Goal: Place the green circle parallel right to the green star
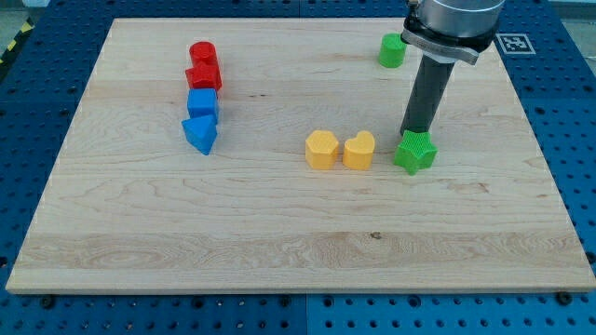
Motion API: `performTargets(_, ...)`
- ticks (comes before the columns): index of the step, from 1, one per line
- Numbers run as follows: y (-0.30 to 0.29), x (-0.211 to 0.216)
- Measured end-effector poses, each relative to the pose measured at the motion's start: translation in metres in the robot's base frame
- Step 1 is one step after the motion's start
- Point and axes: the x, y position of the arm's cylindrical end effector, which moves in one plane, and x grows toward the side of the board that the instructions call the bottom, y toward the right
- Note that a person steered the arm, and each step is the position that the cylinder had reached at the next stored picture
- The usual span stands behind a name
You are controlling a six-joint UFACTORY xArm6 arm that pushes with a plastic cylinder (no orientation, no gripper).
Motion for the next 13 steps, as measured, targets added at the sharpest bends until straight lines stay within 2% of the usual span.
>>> performTargets(1, -0.001, -0.037)
performTargets(3, -0.042, -0.167)
performTargets(4, -0.039, -0.211)
performTargets(6, -0.03, -0.206)
performTargets(8, -0.013, -0.155)
performTargets(10, 0.032, -0.159)
performTargets(13, 0.055, -0.152)
